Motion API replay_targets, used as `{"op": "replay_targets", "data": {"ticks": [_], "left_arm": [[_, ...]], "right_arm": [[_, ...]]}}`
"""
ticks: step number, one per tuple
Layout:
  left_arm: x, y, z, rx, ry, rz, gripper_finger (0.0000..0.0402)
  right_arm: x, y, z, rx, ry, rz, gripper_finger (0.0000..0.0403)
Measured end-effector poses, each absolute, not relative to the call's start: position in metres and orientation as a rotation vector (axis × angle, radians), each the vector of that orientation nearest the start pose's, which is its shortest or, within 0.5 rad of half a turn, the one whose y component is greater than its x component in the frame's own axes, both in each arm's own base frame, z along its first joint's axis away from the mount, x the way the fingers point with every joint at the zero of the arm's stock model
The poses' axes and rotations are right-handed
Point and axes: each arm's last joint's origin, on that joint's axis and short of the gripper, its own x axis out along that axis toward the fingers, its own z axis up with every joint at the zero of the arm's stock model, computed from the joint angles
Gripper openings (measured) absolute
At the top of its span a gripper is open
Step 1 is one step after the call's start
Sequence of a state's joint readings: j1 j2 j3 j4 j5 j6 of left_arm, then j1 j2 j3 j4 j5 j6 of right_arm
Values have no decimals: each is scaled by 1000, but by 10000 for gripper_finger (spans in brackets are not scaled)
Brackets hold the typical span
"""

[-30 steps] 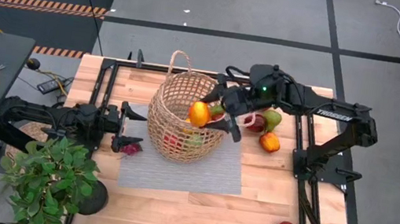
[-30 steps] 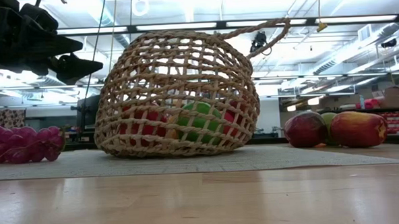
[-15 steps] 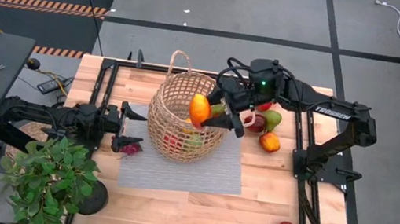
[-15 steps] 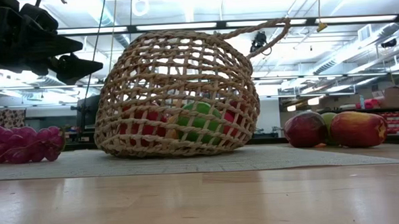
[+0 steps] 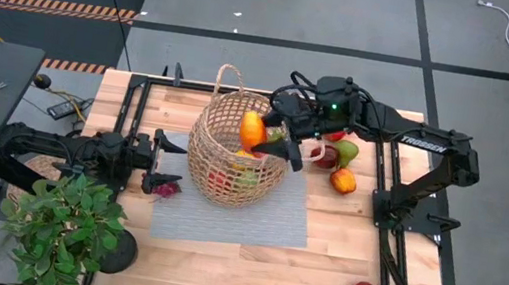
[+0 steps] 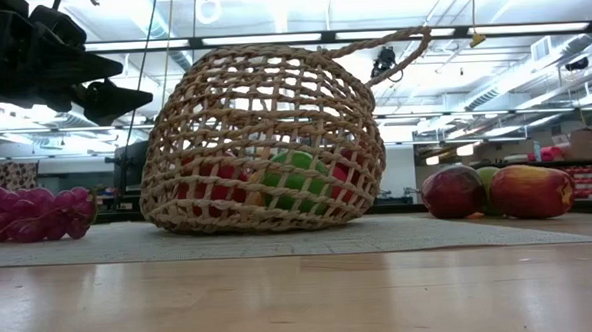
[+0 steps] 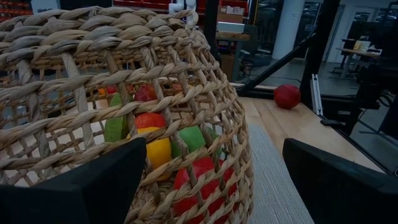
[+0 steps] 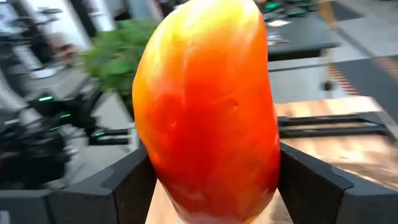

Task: Build produce basket
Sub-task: Put the orange mango into the brown basket

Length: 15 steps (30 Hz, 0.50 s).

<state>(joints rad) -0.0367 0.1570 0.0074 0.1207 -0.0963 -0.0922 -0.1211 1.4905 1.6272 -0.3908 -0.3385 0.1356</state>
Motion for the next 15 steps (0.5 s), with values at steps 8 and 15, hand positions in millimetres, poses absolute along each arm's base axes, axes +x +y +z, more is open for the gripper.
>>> {"op": "replay_targets", "data": {"ticks": [8,15], "left_arm": [[107,-1,165,-90,26,61,386],[107,-1,165,-91,26,61,386]], "right_arm": [[324,-38,432,154,281,-81,295],[333,-43,423,164,292,-255,295]]}}
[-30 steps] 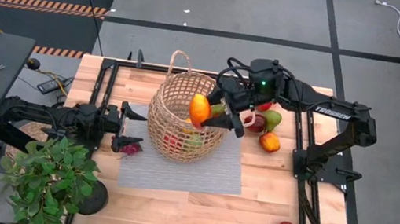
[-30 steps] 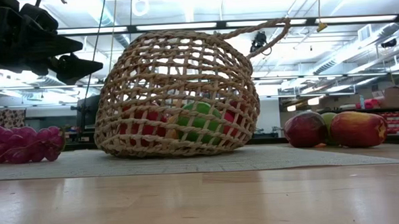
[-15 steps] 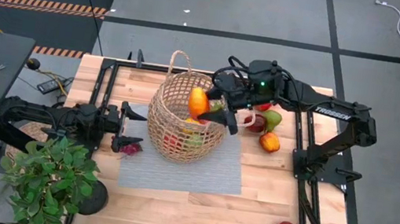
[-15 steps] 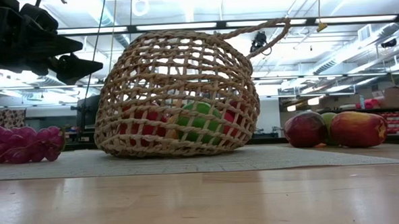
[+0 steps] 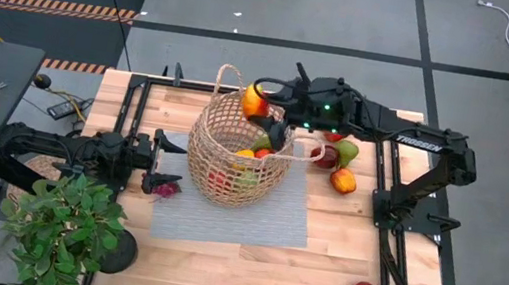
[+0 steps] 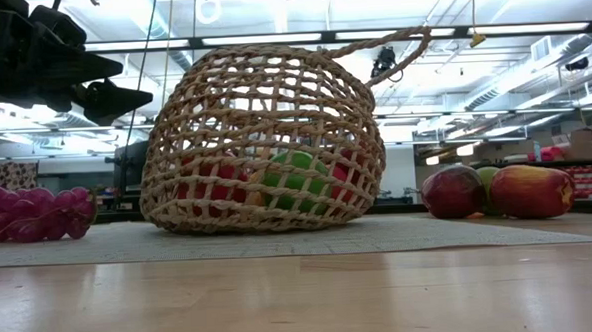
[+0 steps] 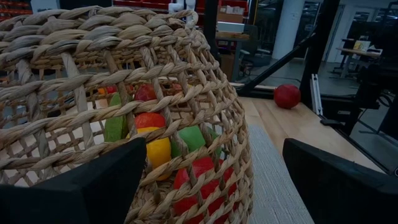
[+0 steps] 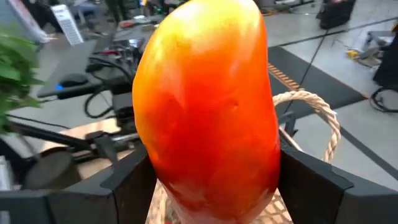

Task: Build produce basket
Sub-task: Put the orange mango into the brown basket

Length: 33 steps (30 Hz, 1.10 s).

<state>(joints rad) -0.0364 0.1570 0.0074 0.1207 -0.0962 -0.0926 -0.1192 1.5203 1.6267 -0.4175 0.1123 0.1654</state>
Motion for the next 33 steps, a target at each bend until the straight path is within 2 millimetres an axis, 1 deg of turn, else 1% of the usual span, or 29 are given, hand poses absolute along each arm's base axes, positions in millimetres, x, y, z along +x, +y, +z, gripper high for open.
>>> {"op": "replay_targets", "data": {"ticks": [5,12,33], "left_arm": [[107,-1,165,-91,25,61,386],[107,-1,165,-91,26,61,386],[107,-1,165,-90,28,61,386]], "right_arm": [[346,-43,407,160,350,-267,295],[354,-41,399,152,382,-253,295],[354,-42,400,160,372,-258,295]]}}
